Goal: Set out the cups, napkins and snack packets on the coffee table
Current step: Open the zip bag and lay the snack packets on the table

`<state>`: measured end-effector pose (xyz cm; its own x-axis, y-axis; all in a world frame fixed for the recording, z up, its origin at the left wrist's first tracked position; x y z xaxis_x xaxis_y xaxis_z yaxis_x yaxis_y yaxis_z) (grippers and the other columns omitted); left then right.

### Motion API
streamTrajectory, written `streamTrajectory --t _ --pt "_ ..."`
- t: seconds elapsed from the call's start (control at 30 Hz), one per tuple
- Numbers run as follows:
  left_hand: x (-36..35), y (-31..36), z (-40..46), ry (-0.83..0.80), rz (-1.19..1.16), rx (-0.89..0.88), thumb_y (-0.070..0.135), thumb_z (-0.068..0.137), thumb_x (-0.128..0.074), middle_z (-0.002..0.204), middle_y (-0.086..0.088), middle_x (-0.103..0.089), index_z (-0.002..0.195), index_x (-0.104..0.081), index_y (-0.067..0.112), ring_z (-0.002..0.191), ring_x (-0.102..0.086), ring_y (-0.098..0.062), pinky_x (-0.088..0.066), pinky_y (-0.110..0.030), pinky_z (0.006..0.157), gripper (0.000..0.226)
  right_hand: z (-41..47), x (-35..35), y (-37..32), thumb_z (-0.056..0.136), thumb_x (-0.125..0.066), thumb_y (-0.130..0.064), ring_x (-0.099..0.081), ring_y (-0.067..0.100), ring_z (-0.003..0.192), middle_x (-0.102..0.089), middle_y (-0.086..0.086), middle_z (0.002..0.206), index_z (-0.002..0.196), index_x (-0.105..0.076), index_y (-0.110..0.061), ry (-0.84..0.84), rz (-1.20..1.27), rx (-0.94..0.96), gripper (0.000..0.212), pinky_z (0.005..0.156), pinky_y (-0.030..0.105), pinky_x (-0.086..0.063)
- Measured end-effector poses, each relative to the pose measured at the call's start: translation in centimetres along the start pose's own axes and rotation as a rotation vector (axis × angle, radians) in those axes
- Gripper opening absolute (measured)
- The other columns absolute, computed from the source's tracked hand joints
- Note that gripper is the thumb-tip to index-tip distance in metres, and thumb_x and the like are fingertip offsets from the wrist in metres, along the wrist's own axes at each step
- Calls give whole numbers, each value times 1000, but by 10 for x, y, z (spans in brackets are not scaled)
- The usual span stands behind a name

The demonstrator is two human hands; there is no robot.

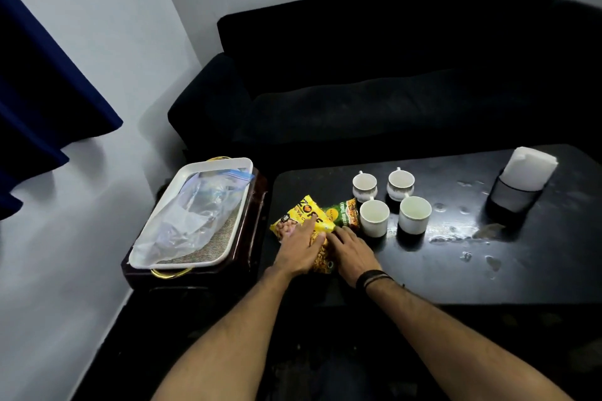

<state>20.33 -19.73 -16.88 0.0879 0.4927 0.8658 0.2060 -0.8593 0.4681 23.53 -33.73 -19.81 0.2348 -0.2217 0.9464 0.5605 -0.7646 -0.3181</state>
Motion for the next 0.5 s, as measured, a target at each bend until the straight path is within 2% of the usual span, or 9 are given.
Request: streamTrajectory --t 0.1,0.2,0.27,0.37,0.43,0.5 --pt "-17 -24 5 -23 53 156 70 93 -11 166 3 -5 158 -5 26 153 -1 -19 -1 -53 121 78 10 0 -2 92 -47 -16 -26 28 145 -33 6 153 147 -31 -21 13 -18 8 58 111 44 -33" --pt "-19 -40 3 106 92 189 72 90 -5 166 2 -9 158 -9 25 153 -4 -20 -8 -52 122 83 15 0 -5 88 -47 -26 -37 29 136 -45 6 139 143 -36 -20 45 -28 18 56 106 43 -37" --pt "-17 -45 2 206 132 165 70 91 -3 164 2 -18 156 -17 26 152 -12 -18 -17 -49 121 80 16 -2 -4 88 -42 -42 -40 29 133 -48 5 134 141 -38 -19 88 -18 43 58 105 44 -37" --pt "-14 -47 0 314 211 164 61 97 -9 162 2 -23 152 -30 33 148 -21 -20 -27 -52 114 65 17 -7 1 82 -43 -64 -41 28 131 -49 5 135 143 -35 -18 84 -16 46 77 107 44 -35" --pt "-11 -51 -2 376 265 217 53 99 -20 162 -1 -24 146 -39 35 145 -25 -26 -30 -53 111 54 18 -5 4 80 -46 -68 -47 27 120 -53 5 127 136 -41 -18 120 -32 9 75 101 43 -38" --pt "-12 -59 -2 379 301 260 49 100 -26 163 -2 -23 146 -39 35 147 -22 -27 -27 -52 113 50 20 -1 3 81 -46 -69 -51 26 110 -56 4 118 123 -48 -18 128 -30 -8 66 94 41 -40"
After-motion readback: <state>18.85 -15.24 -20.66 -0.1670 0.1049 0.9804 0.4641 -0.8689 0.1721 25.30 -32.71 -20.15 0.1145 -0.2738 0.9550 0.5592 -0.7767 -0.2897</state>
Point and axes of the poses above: each hand's wrist, its own z-axis towards the middle knuckle, its own x-axis out of the back of the hand, y = z × x, the point moved 4 cm from there along z, towards the middle knuckle
